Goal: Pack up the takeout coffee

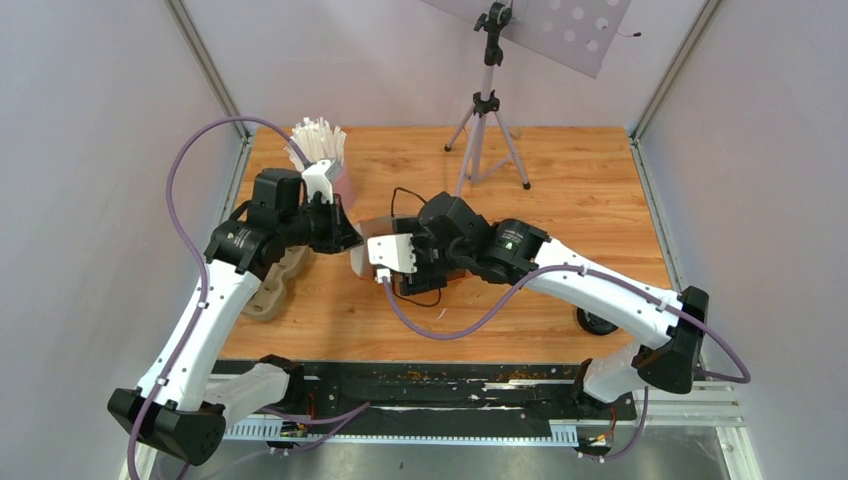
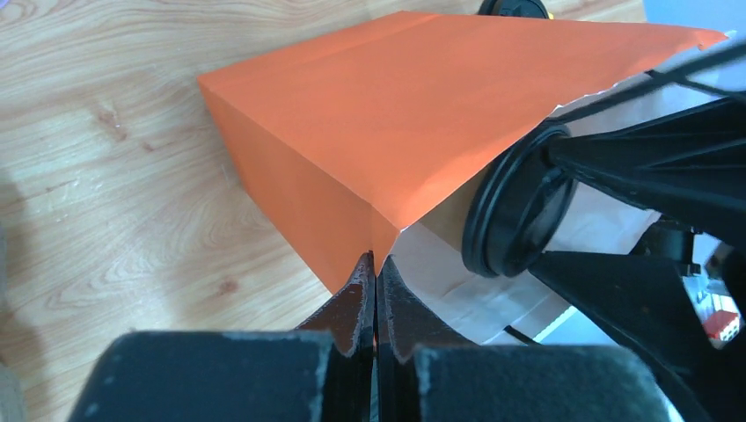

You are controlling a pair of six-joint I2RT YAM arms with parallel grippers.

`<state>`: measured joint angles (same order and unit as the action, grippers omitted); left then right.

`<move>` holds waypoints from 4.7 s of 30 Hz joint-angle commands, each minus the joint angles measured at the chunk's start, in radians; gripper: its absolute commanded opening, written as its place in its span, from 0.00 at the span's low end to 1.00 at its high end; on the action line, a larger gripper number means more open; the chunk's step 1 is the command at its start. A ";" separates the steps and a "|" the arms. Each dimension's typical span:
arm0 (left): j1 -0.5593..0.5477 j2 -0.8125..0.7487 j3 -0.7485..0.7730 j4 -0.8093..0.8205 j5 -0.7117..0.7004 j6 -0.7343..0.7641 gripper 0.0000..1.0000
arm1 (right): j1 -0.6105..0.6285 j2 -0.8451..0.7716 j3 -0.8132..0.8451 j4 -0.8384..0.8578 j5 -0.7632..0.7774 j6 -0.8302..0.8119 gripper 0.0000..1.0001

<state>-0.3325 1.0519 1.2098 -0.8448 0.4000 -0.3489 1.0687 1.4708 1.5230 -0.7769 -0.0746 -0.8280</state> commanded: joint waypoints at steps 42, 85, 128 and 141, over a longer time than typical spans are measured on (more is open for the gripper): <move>0.009 -0.248 -0.204 -0.140 0.017 -0.049 0.06 | 0.180 0.034 -0.283 0.334 0.248 0.055 0.72; 0.009 -0.265 -0.248 -0.123 0.101 -0.088 0.00 | 0.111 0.191 -0.367 0.483 0.366 -0.163 0.71; 0.009 -0.203 -0.207 -0.113 0.087 -0.078 0.01 | 0.045 -0.022 -0.441 0.470 0.158 -0.129 0.74; 0.009 -0.207 -0.202 -0.113 0.087 -0.087 0.01 | -0.012 -0.091 -0.502 0.462 0.135 -0.302 0.75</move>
<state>-0.3256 0.8539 0.9752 -0.9607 0.4877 -0.4324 1.0740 1.4330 1.0340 -0.3237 0.0944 -1.0580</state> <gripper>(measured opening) 0.011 0.754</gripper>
